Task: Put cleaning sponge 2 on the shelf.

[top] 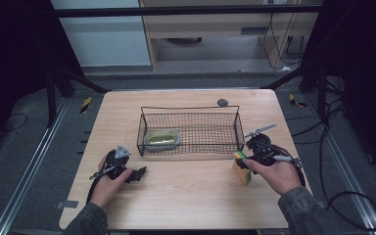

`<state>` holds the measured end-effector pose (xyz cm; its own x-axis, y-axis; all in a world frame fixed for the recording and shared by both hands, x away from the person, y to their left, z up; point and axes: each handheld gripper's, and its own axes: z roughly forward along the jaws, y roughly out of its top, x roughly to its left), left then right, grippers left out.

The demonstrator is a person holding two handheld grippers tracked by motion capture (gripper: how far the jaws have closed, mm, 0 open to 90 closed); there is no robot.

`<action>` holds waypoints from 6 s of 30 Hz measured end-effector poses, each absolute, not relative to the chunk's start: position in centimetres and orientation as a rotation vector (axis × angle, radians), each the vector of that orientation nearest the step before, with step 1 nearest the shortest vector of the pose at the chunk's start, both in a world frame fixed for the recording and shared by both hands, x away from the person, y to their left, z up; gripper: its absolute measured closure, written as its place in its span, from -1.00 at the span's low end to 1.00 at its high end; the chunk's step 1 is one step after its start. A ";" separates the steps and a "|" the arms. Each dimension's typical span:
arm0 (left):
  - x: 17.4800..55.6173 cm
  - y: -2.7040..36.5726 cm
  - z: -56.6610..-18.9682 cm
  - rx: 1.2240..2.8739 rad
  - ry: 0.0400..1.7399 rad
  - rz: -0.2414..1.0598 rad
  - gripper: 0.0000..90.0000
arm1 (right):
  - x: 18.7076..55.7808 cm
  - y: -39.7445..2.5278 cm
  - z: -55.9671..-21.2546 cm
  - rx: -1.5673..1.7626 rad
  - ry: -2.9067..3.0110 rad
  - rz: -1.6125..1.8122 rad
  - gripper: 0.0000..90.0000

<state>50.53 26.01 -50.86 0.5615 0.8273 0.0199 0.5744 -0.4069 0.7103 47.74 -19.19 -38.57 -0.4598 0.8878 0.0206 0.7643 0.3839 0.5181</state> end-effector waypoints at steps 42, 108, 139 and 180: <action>50.7 26.1 -50.9 2.134 1.109 0.486 -1.00 | 48.7 -21.8 -38.2 1.496 2.452 0.632 0.44; 50.7 26.1 -50.9 2.134 1.106 0.484 -1.00 | 58.8 -16.7 -29.3 1.262 2.266 0.807 0.45; 50.8 26.2 -50.9 2.134 1.102 0.484 -1.00 | 61.7 -15.7 -36.2 1.351 2.299 0.704 0.45; 50.8 26.2 -50.9 2.135 1.099 0.481 -1.00 | 63.2 -15.6 -40.9 1.381 2.323 0.565 0.45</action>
<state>50.81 26.21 -50.88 0.5755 0.8176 0.0165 0.5668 -0.4134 0.7126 63.20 -15.55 -40.88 -0.4460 0.8876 -0.1150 0.7356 0.4367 0.5178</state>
